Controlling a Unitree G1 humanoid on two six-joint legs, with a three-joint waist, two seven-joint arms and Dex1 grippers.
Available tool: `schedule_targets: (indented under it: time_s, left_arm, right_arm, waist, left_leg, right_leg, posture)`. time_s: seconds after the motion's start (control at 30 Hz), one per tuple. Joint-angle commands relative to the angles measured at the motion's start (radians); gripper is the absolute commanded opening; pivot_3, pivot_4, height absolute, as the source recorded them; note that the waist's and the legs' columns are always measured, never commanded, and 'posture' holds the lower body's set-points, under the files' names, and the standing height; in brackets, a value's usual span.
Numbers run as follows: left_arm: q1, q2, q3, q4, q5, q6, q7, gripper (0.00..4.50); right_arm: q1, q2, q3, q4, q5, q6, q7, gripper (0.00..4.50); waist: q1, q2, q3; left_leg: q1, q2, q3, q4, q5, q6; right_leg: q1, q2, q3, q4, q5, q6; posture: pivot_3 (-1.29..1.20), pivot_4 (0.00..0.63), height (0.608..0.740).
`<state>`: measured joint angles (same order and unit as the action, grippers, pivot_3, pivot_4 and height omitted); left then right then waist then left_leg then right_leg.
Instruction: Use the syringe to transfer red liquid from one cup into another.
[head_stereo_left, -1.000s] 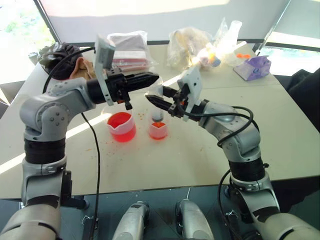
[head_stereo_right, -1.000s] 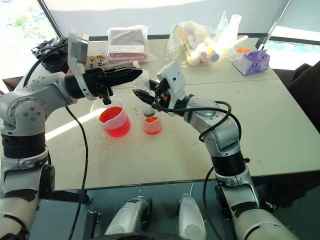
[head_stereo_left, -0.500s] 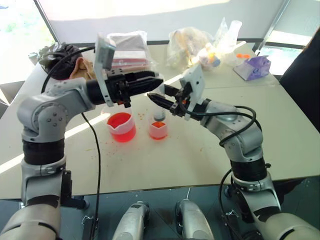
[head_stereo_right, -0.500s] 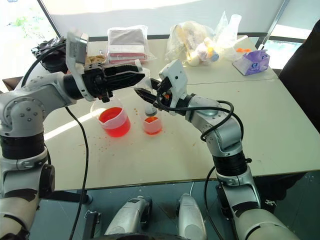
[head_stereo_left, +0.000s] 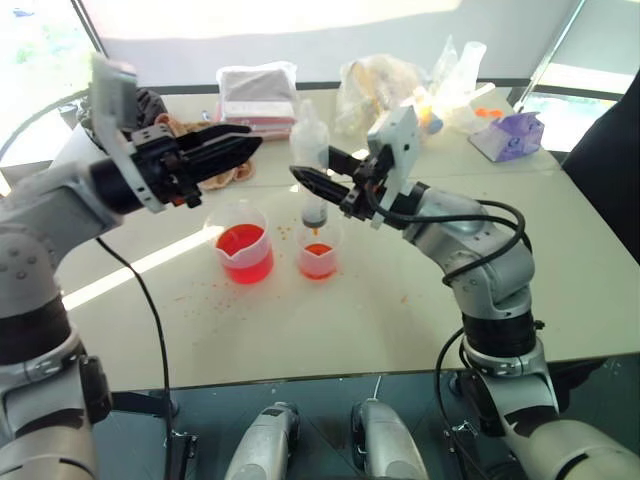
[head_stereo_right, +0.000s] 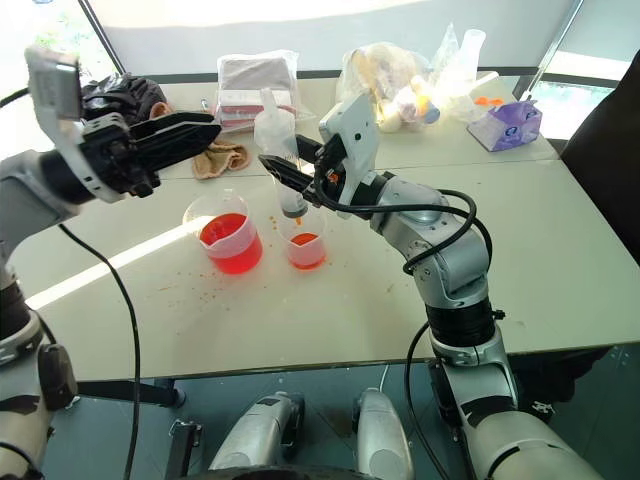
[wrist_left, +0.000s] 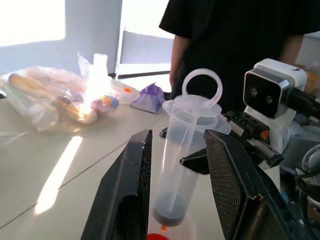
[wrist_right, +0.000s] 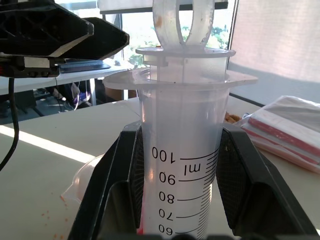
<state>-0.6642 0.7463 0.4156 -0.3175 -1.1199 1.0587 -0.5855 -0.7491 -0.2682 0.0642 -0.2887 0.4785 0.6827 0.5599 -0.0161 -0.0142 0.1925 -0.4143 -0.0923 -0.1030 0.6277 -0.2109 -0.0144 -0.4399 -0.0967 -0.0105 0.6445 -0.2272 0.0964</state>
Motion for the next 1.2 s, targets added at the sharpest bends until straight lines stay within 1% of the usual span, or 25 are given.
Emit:
schedule_targets:
  time_s: [0.03, 0.1, 0.2, 0.3, 0.37, 0.47, 0.53, 0.63, 0.73, 0.8, 1.0, 1.17, 1.2]
  left_arm:
    - [0.085, 0.071, 0.117, -0.077, -0.072, 0.02, 0.028, 1.7]
    - [0.126, 0.089, 0.136, -0.111, -0.102, 0.014, 0.036, 1.7]
    - [0.186, 0.106, 0.147, -0.173, -0.13, -0.003, 0.043, 1.7]
    - [0.261, 0.104, 0.153, -0.224, -0.134, -0.022, 0.049, 1.7]
    - [0.301, 0.098, 0.147, -0.243, -0.126, -0.044, 0.056, 1.7]
    - [0.334, 0.088, 0.138, -0.261, -0.125, -0.073, 0.072, 1.7]
    - [0.354, 0.088, 0.138, -0.272, -0.127, -0.088, 0.08, 1.7]
    - [0.381, 0.093, 0.145, -0.288, -0.139, -0.104, 0.095, 1.7]
    - [0.402, 0.107, 0.158, -0.306, -0.161, -0.117, 0.113, 1.7]
    - [0.418, 0.128, 0.165, -0.316, -0.161, -0.119, 0.11, 1.7]
    - [0.482, 0.188, 0.191, -0.34, -0.172, -0.124, 0.09, 1.7]
    - [0.534, 0.213, 0.189, -0.369, -0.156, -0.141, 0.068, 1.7]
    - [0.541, 0.216, 0.191, -0.372, -0.155, -0.145, 0.064, 1.72]
  right_arm:
    - [-0.13, -0.006, -0.1, -0.025, 0.103, 0.086, -0.032, 1.43]
    - [-0.169, -0.02, -0.124, 0.003, 0.127, 0.158, -0.058, 1.43]
    - [-0.268, -0.03, -0.21, 0.115, 0.192, 0.33, -0.132, 1.43]
    - [-0.403, -0.051, -0.3, 0.274, 0.233, 0.521, -0.208, 1.43]
    - [-0.5, -0.071, -0.339, 0.408, 0.215, 0.644, -0.266, 1.43]
    - [-0.607, -0.099, -0.338, 0.6, 0.129, 0.754, -0.35, 1.43]
    - [-0.645, -0.124, -0.276, 0.685, 0.072, 0.791, -0.363, 1.43]
    - [-0.655, -0.151, -0.154, 0.755, 0.005, 0.836, -0.353, 1.43]
    - [-0.627, -0.146, -0.114, 0.802, -0.027, 0.907, -0.351, 1.43]
    - [-0.614, -0.149, -0.058, 0.86, -0.02, 0.928, -0.335, 1.43]
    - [-0.579, -0.113, -0.034, 0.932, -0.064, 0.932, -0.331, 1.43]
    - [-0.567, -0.09, -0.015, 0.977, -0.104, 0.928, -0.319, 1.43]
    - [-0.567, -0.087, -0.012, 0.985, -0.108, 0.927, -0.311, 1.93]
  waist:
    - [-0.004, 0.0, 0.0]
    - [-0.003, 0.0, 0.0]
    - [0.004, 0.0, 0.0]
    - [0.004, 0.0, 0.0]
    - [0.004, 0.001, 0.0]
    - [0.003, 0.0, 0.0]
    - [0.001, 0.0, 0.0]
    - [-0.001, 0.0, 0.0]
    - [-0.002, 0.0, 0.0]
    - [-0.003, 0.0, 0.0]
    - [-0.004, 0.0, 0.0]
    - [-0.003, 0.0, 0.0]
    - [-0.003, 0.0, 0.0]
  left_leg:
    - [0.0, 0.0, 0.0, 0.0, 0.0, 0.0]
    - [0.0, 0.001, 0.0, 0.0, 0.0, 0.0]
    - [0.0, 0.001, 0.0, 0.0, 0.0, 0.0]
    - [0.0, 0.0, 0.0, 0.0, 0.0, 0.0]
    - [0.0, 0.001, 0.0, 0.0, 0.0, 0.0]
    - [0.0, 0.002, 0.0, -0.003, 0.0, 0.0]
    - [0.0, 0.002, 0.001, -0.005, 0.0, 0.0]
    - [-0.001, 0.002, 0.004, -0.007, -0.001, 0.002]
    - [-0.004, 0.002, 0.008, -0.007, -0.002, 0.004]
    - [-0.004, 0.002, 0.01, -0.007, -0.002, 0.004]
    - [-0.004, 0.003, 0.013, -0.007, -0.003, 0.005]
    - [-0.004, 0.003, 0.013, -0.007, -0.003, 0.005]
    - [-0.004, 0.003, 0.013, -0.007, -0.003, 0.005]
  right_leg:
    - [0.0, 0.0, 0.0, 0.0, 0.0, 0.0]
    - [-0.001, 0.0, 0.0, 0.0, 0.0, 0.0]
    - [0.0, 0.0, 0.0, 0.0, 0.0, -0.001]
    - [0.001, -0.001, 0.0, -0.002, -0.002, -0.004]
    - [0.001, -0.001, 0.001, -0.004, -0.002, -0.006]
    - [0.001, 0.0, 0.0, -0.007, -0.001, -0.006]
    - [0.002, 0.0, 0.0, -0.011, -0.001, -0.007]
    - [0.002, -0.001, 0.001, -0.014, -0.001, -0.007]
    - [-0.002, -0.001, 0.002, -0.014, 0.001, -0.003]
    - [-0.003, -0.002, 0.003, -0.014, 0.002, -0.002]
    - [-0.004, -0.001, 0.005, -0.014, 0.002, -0.002]
    - [-0.003, 0.0, 0.005, -0.014, 0.002, -0.003]
    - [-0.003, 0.0, 0.005, -0.014, 0.002, -0.003]
  posture:
    - [0.0, 0.15, 0.734]
    - [0.0, 0.15, 0.734]
    - [0.0, 0.15, 0.734]
    - [0.0, 0.15, 0.734]
    - [0.0, 0.15, 0.734]
    - [0.0, 0.15, 0.734]
    - [0.0, 0.15, 0.734]
    - [0.0, 0.15, 0.734]
    - [0.0, 0.15, 0.734]
    - [0.0, 0.15, 0.734]
    - [0.0, 0.15, 0.734]
    - [0.0, 0.15, 0.734]
    - [0.0, 0.15, 0.734]
